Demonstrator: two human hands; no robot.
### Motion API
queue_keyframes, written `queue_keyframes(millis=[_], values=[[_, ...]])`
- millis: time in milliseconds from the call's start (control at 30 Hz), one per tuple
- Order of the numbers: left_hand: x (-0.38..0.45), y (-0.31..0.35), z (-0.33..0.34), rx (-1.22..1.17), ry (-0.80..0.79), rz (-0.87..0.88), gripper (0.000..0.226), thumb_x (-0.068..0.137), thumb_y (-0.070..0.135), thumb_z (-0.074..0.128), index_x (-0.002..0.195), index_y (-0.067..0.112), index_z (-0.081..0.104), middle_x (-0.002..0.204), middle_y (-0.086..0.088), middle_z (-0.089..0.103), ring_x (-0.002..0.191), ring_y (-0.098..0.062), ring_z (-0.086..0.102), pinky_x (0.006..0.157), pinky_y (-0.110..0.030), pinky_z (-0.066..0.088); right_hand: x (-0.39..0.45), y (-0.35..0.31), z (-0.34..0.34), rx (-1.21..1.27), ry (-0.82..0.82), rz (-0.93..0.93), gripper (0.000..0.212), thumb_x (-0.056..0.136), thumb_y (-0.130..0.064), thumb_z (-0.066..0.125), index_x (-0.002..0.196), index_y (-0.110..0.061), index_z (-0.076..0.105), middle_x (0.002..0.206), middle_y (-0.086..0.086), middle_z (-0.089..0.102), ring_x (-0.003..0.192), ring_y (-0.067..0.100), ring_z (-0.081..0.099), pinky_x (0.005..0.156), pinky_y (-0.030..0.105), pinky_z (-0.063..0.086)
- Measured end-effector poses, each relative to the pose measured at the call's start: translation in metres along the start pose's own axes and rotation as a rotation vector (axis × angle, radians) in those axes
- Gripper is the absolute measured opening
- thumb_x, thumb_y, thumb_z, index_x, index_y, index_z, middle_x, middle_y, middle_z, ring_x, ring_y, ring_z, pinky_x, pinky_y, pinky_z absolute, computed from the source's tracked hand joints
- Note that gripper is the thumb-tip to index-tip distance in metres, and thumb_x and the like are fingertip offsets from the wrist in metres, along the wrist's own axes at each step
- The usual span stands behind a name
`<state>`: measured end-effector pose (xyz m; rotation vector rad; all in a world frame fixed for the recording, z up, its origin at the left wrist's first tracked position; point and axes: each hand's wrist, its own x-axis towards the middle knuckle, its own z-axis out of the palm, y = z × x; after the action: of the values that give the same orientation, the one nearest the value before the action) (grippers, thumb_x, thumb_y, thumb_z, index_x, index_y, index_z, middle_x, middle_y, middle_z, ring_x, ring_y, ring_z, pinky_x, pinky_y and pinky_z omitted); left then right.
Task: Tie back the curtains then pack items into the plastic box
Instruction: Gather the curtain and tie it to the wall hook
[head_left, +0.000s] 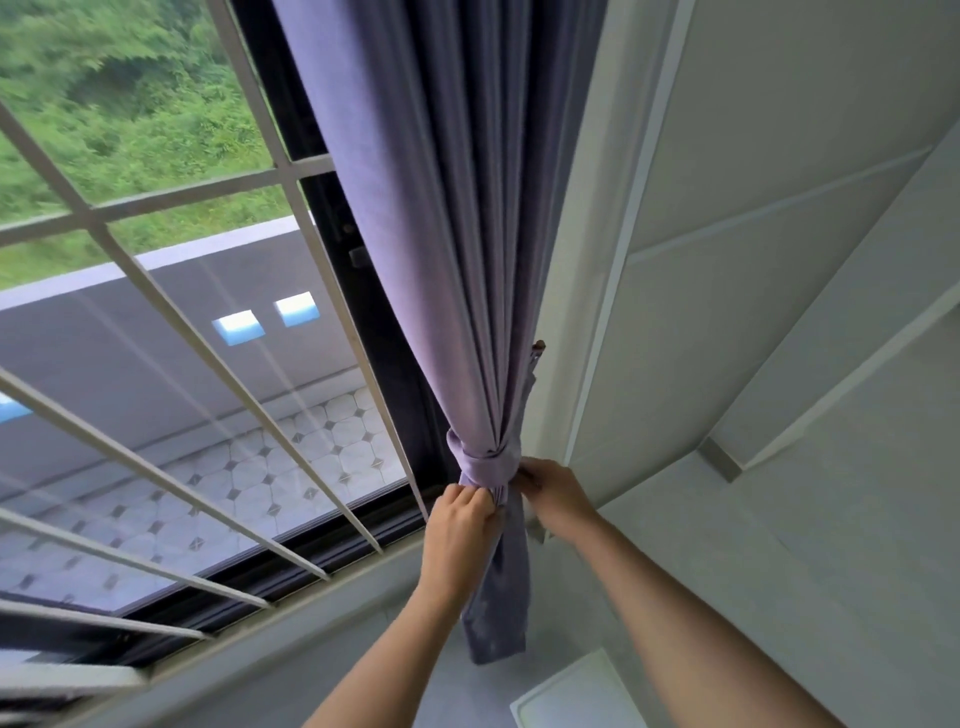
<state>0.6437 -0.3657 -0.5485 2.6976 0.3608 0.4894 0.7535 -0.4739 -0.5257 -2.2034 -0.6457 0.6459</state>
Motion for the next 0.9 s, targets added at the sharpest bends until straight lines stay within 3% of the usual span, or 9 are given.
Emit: queue_keyframes(millis=[100,200,267,367,467,533,600,667,900], values=[[0.009,-0.012,-0.008,0.032,-0.143,-0.003,0.024,0.07,0.025,0.078,0.062,0.017,0.057,0.063,0.006,0.059,0.065,-0.021,0.052,0.06,-0.035,0.047,0.005,-0.013,0.002,-0.106,0.104,0.093,0.02,0.094,-0.027,0.047,0.097,-0.013,0.061,0.098,0.009,0.07,0.089,0.03,0.063,0.063,0.029,0.036],[0.01,-0.022,-0.022,-0.068,-0.104,-0.108,0.018,0.079,0.031,0.067,0.08,0.022,0.052,0.079,0.008,0.055,0.074,-0.018,0.05,0.07,-0.033,0.043,-0.005,-0.014,0.004,-0.004,0.347,0.152,0.026,0.09,-0.042,0.055,0.097,-0.018,0.049,0.094,-0.003,0.061,0.082,0.02,0.059,0.064,0.028,0.038],[0.01,-0.023,-0.029,-0.198,-0.046,-0.23,0.022,0.081,0.03,0.061,0.086,0.02,0.043,0.085,0.006,0.047,0.073,-0.018,0.048,0.068,-0.033,0.042,-0.012,-0.014,0.009,-0.021,0.323,0.134,0.024,0.089,-0.039,0.056,0.091,-0.015,0.053,0.091,-0.001,0.063,0.079,0.022,0.061,0.063,0.03,0.042],[0.015,-0.023,-0.027,-0.224,-0.082,-0.24,0.024,0.084,0.031,0.06,0.1,0.019,0.048,0.092,0.007,0.051,0.078,-0.017,0.053,0.069,-0.034,0.046,-0.014,-0.019,0.014,-0.047,0.218,0.075,0.016,0.086,-0.027,0.057,0.091,-0.012,0.058,0.091,0.005,0.065,0.078,0.025,0.061,0.061,0.031,0.044],[0.023,-0.023,-0.025,-0.18,-0.091,-0.24,0.017,0.087,0.029,0.06,0.095,0.015,0.053,0.084,0.005,0.061,0.076,-0.019,0.058,0.066,-0.033,0.048,-0.009,-0.025,0.016,0.022,0.282,0.062,0.021,0.086,-0.025,0.06,0.103,-0.014,0.054,0.089,0.002,0.066,0.07,0.02,0.055,0.059,0.029,0.041],[0.026,-0.022,-0.024,-0.193,-0.075,-0.276,0.012,0.089,0.022,0.059,0.093,0.011,0.058,0.084,0.0,0.068,0.077,-0.019,0.061,0.063,-0.032,0.046,-0.008,-0.026,0.017,0.066,0.283,0.058,0.024,0.087,-0.023,0.061,0.109,-0.016,0.056,0.09,0.001,0.07,0.075,0.021,0.061,0.063,0.029,0.046],[0.026,-0.02,-0.022,-0.204,-0.062,-0.265,0.008,0.089,0.014,0.057,0.082,0.01,0.054,0.072,-0.004,0.065,0.064,-0.023,0.055,0.056,-0.03,0.037,-0.009,-0.027,0.019,0.077,0.241,0.038,0.015,0.087,-0.02,0.058,0.101,-0.017,0.059,0.083,0.0,0.07,0.074,0.022,0.062,0.063,0.029,0.047],[0.022,-0.019,-0.019,-0.202,-0.055,-0.266,0.02,0.09,0.008,0.053,0.074,0.015,0.043,0.06,-0.009,0.056,0.054,-0.025,0.041,0.052,-0.033,0.03,-0.013,-0.027,0.023,0.09,0.192,0.004,0.009,0.084,-0.019,0.056,0.093,-0.018,0.057,0.074,-0.002,0.067,0.067,0.019,0.06,0.058,0.028,0.044],[0.017,-0.038,-0.021,-0.143,-0.096,-0.335,0.02,0.079,-0.006,0.047,0.065,0.008,0.043,0.056,-0.012,0.049,0.055,-0.026,0.03,0.051,-0.034,0.026,-0.021,-0.011,0.028,-0.068,0.186,-0.109,0.026,0.099,-0.028,0.049,0.089,-0.007,0.063,0.08,0.014,0.067,0.072,0.032,0.059,0.059,0.03,0.033]])
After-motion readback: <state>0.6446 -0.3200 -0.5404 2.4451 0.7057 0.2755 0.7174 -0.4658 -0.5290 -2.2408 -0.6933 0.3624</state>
